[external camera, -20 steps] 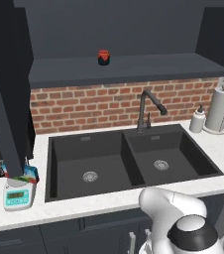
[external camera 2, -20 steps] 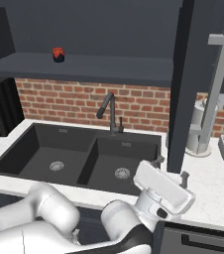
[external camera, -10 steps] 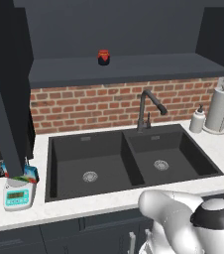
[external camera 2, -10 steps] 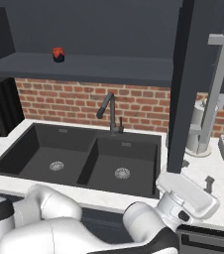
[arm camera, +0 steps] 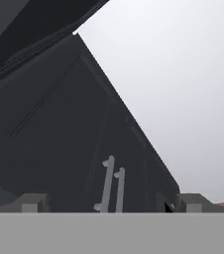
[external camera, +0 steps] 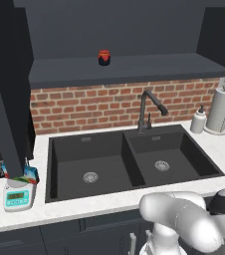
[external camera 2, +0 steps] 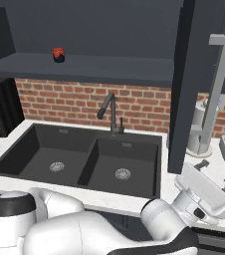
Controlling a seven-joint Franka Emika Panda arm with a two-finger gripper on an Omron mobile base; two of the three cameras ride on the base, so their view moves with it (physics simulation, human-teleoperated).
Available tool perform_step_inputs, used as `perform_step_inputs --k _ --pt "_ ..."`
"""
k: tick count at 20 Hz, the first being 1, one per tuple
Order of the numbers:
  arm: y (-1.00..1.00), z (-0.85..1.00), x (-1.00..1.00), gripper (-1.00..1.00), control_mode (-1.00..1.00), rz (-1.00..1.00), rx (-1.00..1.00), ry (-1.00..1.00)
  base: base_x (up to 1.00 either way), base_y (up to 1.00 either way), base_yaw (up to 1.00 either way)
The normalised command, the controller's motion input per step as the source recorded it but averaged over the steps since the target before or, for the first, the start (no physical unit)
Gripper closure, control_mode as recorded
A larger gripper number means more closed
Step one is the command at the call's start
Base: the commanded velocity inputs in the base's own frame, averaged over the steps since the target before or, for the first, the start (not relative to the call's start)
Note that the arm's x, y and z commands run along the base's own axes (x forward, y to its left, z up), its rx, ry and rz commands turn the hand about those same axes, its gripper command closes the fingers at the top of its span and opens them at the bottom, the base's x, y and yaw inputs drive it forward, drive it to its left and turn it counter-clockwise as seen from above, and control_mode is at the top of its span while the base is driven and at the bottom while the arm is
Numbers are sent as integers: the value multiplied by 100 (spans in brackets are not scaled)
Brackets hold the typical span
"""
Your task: Pick the boxed food and place it on the digital scale for weighing, and close the cabinet.
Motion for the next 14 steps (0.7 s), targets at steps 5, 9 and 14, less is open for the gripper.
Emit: perform_step_inputs --k 5,9,14 --pt "-20 0 13 -100 -100 -7 0 0 0 0 0" --pt "-25 9 1 -100 -100 -3 0 -1 0 0 0" --pt "-15 37 -11 -100 -100 0 -4 1 0 0 0"
